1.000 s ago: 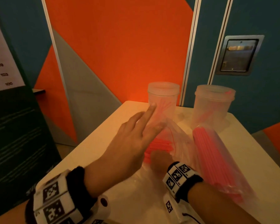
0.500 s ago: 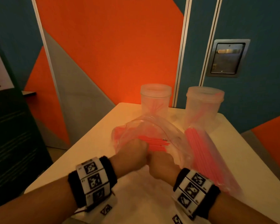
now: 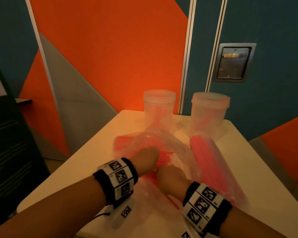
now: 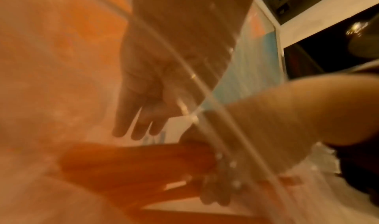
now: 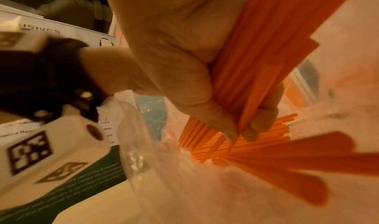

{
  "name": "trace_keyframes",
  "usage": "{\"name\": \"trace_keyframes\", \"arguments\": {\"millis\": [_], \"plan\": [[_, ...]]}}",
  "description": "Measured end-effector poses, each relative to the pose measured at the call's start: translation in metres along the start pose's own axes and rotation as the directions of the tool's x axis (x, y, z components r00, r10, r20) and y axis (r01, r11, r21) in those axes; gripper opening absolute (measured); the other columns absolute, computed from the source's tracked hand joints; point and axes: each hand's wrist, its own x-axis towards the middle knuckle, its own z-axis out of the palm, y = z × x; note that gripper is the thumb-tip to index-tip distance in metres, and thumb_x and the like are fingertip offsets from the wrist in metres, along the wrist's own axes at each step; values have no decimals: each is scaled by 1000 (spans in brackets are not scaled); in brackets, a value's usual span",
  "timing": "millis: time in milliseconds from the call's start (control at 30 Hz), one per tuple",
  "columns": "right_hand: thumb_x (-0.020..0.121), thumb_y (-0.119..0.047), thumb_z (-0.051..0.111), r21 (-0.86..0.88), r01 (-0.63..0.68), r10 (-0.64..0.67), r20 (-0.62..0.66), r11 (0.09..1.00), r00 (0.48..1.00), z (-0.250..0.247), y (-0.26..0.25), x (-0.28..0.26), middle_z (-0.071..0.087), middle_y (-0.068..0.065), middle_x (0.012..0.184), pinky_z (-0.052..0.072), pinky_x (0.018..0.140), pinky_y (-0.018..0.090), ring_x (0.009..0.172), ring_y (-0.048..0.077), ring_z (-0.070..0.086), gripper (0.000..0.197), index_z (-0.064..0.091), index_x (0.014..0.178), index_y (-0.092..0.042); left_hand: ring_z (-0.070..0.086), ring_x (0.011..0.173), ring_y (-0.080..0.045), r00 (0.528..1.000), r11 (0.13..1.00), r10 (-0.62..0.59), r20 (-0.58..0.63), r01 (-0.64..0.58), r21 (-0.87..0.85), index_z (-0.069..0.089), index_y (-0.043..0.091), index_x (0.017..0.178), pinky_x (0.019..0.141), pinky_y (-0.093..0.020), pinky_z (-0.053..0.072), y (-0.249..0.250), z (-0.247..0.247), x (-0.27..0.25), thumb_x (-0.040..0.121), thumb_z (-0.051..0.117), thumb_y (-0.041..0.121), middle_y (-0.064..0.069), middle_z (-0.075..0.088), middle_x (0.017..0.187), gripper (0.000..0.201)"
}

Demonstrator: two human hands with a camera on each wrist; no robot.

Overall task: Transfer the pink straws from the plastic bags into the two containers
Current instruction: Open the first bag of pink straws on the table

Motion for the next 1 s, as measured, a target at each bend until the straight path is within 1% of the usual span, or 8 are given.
{"name": "trace_keyframes", "arguments": {"millis": [133, 267, 433, 533, 600, 767, 867, 1000], "plan": [[98, -14, 35, -9, 49, -49, -25, 999, 998, -2, -1, -20, 55, 14, 127, 43, 84, 38, 113, 31, 55, 33, 51, 126, -7, 49, 123, -28, 987, 1000, 5, 160, -7, 16, 47, 7, 132, 105, -35, 36, 9, 11, 20, 98, 44, 16, -14, 50, 135, 36], [96, -7, 36, -25, 70, -71, -3, 997, 998, -10, 4, -52, 53, 15, 126, 30, 67, 35, 116, 32, 51, 27, 51, 118, -10, 25, 140, -18, 938, 991, 130, 321, -133, -12, 25, 17, 147, 109, -21, 14, 1, 18, 31, 92, 55, 17, 1, 27, 152, 62], [92, -4, 39, -95, 39, -37, 15, 995, 999, -11, 18, -63, 54, 18, 122, 38, 89, 40, 114, 32, 51, 30, 52, 119, -2, 37, 133, -27, 928, 999, -34, 372, 16, 51, 29, 11, 144, 109, -35, 34, -1, 22, 35, 87, 61, 12, -10, 33, 149, 65], [64, -13, 64, -94, -1, -8, -101, 996, 995, -10, 21, -66, 64, 8, 62, 50, 57, 33, 56, 23, 63, 5, 69, 63, -14, 37, 133, -28, 941, 996, -15, 337, -17, 91, 31, 7, 142, 108, -35, 33, -3, 20, 31, 89, 59, 11, -13, 35, 147, 60], [41, -23, 67, -128, -6, -15, -169, 992, 986, -8, 20, -63, 48, 5, 36, 39, 37, 22, 32, 13, 49, 16, 55, 36, -14, 37, 134, -28, 938, 996, -26, 347, -7, 92, 33, 7, 141, 110, -34, 30, -3, 24, 31, 94, 53, 13, -13, 36, 147, 52], [33, -29, 85, -194, 17, -49, -161, 981, 986, -33, 16, -77, 60, 4, 51, 41, 48, 20, 47, 18, 60, 30, 62, 49, -17, 46, 126, -28, 956, 999, 3, 293, -17, 47, 42, 5, 135, 104, -32, 35, -3, 26, 23, 100, 39, 14, -13, 47, 139, 37], [87, -11, 52, -212, 34, -41, -26, 977, 999, -50, 23, -85, 62, 13, 110, 43, 83, 32, 105, 27, 59, 21, 63, 104, -8, 43, 129, -28, 958, 998, 70, 278, -66, -25, 24, 20, 145, 108, -40, 36, -12, 38, 25, 86, 64, 28, -7, 43, 142, 72], [95, -15, 39, -239, -1, -29, -124, 971, 992, -64, 34, -85, 60, 8, 118, 42, 88, 32, 111, 25, 56, 27, 59, 113, -11, 39, 131, -24, 974, 997, 66, 218, -71, 15, 29, 22, 144, 108, -39, 35, -14, 38, 19, 92, 53, 29, -3, 39, 145, 57]]}}
